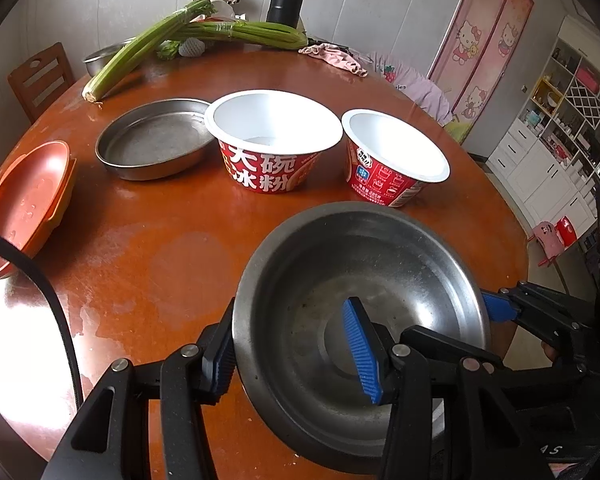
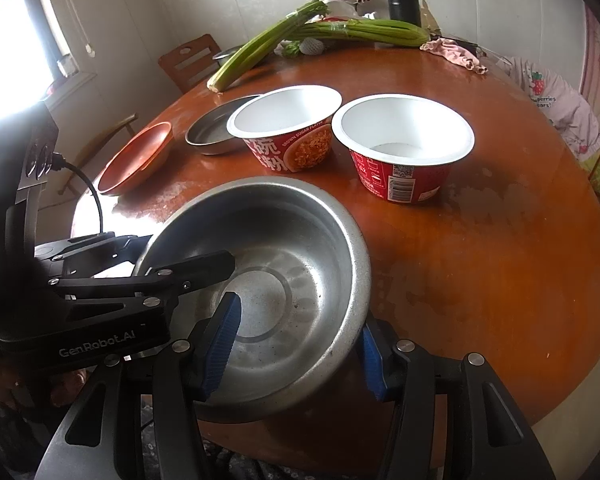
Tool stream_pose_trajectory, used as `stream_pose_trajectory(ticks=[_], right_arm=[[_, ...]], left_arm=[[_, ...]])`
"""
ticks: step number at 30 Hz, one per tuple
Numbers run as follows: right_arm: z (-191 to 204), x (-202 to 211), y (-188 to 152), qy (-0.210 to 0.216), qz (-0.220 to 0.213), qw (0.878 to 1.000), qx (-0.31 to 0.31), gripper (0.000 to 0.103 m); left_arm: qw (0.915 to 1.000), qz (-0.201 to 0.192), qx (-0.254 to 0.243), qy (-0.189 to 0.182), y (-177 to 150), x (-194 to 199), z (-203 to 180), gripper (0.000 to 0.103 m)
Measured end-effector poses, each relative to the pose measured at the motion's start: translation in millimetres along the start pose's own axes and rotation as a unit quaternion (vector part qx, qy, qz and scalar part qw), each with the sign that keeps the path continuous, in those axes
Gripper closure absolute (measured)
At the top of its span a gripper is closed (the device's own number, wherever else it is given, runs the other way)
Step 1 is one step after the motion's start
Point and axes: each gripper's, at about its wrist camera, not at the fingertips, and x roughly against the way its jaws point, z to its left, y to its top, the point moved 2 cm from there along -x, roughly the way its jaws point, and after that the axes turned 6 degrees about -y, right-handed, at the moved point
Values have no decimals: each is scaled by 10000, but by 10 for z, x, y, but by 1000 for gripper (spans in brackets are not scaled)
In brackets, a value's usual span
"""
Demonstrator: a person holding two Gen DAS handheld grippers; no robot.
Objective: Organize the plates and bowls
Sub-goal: 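Carry the steel basin with the left gripper across the table, then lower the steel basin onto the table and open the left gripper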
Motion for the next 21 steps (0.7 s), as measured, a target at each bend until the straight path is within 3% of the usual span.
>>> stream_pose_trajectory(ticks=[21], right_arm=[[-215, 158, 64, -182, -304, 9990, -267, 46]], left_arm=[[9990, -417, -158, -17, 195, 254, -108, 50]])
